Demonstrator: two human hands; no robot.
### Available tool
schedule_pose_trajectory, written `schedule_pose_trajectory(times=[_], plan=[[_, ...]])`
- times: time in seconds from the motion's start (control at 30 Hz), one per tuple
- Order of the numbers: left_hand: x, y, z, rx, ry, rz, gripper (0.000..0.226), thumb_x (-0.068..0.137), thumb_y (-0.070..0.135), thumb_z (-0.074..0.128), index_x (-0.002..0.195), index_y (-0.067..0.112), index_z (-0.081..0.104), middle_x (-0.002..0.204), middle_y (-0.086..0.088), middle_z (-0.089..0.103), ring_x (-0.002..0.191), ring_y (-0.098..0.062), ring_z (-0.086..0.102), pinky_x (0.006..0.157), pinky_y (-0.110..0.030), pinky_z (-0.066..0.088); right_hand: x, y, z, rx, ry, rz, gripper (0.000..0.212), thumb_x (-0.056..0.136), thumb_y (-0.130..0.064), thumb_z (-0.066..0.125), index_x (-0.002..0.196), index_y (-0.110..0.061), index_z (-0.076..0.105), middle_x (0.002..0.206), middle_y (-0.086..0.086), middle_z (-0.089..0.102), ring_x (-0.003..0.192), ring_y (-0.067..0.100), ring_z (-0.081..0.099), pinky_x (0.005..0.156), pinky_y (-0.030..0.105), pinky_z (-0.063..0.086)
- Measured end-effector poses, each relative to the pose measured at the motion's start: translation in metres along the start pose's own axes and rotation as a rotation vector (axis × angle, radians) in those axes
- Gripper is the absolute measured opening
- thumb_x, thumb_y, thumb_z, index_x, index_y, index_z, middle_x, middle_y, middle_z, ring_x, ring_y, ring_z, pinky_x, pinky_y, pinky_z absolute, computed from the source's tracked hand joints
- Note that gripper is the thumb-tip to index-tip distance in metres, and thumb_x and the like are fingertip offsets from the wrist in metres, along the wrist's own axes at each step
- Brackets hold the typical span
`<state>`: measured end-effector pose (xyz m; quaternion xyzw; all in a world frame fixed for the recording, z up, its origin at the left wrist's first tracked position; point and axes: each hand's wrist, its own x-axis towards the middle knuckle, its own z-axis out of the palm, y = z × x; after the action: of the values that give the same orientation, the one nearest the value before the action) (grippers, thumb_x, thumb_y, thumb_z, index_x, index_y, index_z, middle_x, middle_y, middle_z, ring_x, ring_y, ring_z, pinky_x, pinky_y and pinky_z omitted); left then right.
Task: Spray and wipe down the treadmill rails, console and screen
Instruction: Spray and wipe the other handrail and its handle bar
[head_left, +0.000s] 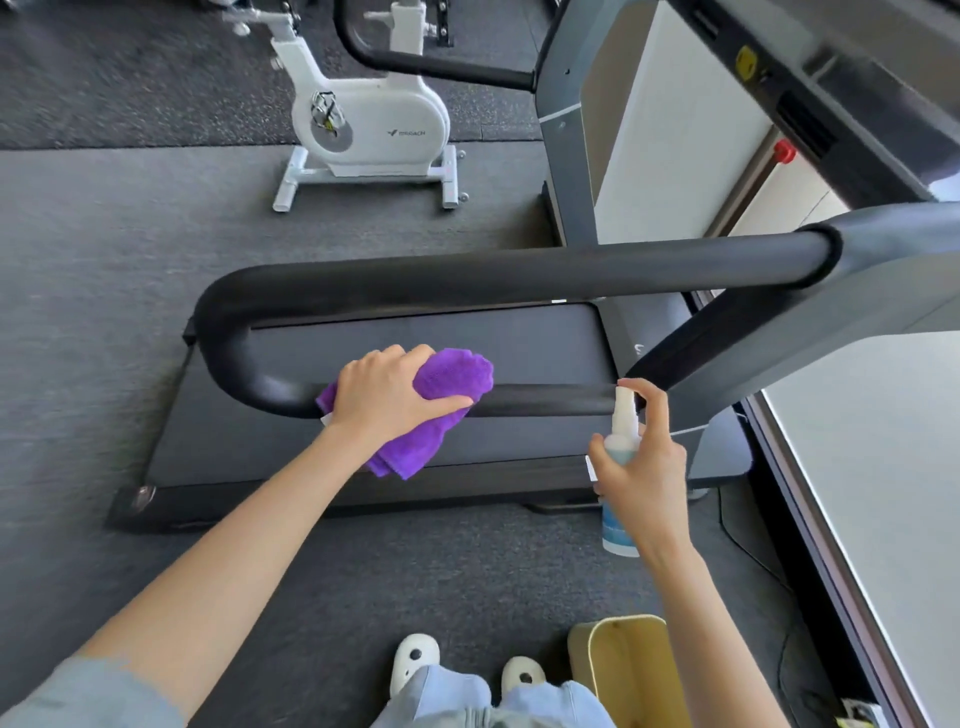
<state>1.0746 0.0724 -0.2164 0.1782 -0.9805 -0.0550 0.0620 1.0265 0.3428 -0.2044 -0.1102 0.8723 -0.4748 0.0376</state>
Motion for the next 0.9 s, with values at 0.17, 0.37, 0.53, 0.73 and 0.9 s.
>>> schedule_pose_trajectory(times=[0.17, 0.37, 0.53, 0.73, 0.9], plan=[[0.013, 0.043, 0.015, 0.117, -0.006, 0.089, 0.080, 0.065, 0.092, 0.039, 0.117, 0.034, 0.057, 0.103, 0.002, 0.064, 0.091, -0.024, 0.062, 0.070, -0.032, 0.040, 0.000, 0.010, -0.003, 0.003, 0.033, 0.053, 0.054, 0.088, -0.007, 0.063, 0.123, -0.041, 0.041, 0.074, 0.007, 0.059, 0.056, 0.034, 0.063, 0.057, 0.052, 0.058], [0.046, 0.150, 0.041, 0.103, -0.083, 0.236, 0.079, 0.072, 0.087, 0.041, 0.124, 0.029, 0.053, 0.107, -0.005, 0.062, 0.094, -0.028, 0.061, 0.071, -0.032, 0.041, -0.001, 0.020, -0.023, -0.029, 0.083, 0.077, 0.054, 0.086, -0.007, 0.065, 0.119, -0.042, 0.041, 0.072, 0.005, 0.062, 0.053, 0.032, 0.062, 0.056, 0.049, 0.057], [0.056, 0.177, 0.048, 0.104, -0.128, 0.314, 0.085, 0.073, 0.085, 0.043, 0.135, 0.026, 0.045, 0.112, -0.009, 0.058, 0.095, -0.028, 0.060, 0.072, -0.033, 0.042, -0.002, 0.021, -0.040, -0.048, 0.133, 0.072, 0.054, 0.084, -0.008, 0.065, 0.123, -0.039, 0.042, 0.077, 0.000, 0.057, 0.057, 0.030, 0.063, 0.057, 0.046, 0.058], [0.032, 0.112, 0.033, 0.079, -0.142, 0.391, 0.088, 0.072, 0.079, 0.055, 0.145, 0.035, 0.033, 0.118, -0.006, 0.050, 0.097, -0.026, 0.054, 0.076, -0.035, 0.042, 0.001, 0.005, -0.021, -0.038, 0.071, 0.020, 0.055, 0.085, -0.006, 0.064, 0.123, -0.039, 0.042, 0.069, 0.004, 0.058, 0.052, 0.030, 0.062, 0.052, 0.050, 0.056], [0.005, 0.019, 0.007, 0.058, -0.049, 0.218, 0.085, 0.065, 0.090, 0.041, 0.131, 0.038, 0.049, 0.100, 0.002, 0.060, 0.088, -0.023, 0.062, 0.067, -0.032, 0.043, 0.004, -0.007, 0.001, 0.006, 0.027, 0.002, 0.056, 0.086, -0.007, 0.063, 0.121, -0.044, 0.040, 0.073, 0.009, 0.055, 0.061, 0.036, 0.060, 0.059, 0.055, 0.056]])
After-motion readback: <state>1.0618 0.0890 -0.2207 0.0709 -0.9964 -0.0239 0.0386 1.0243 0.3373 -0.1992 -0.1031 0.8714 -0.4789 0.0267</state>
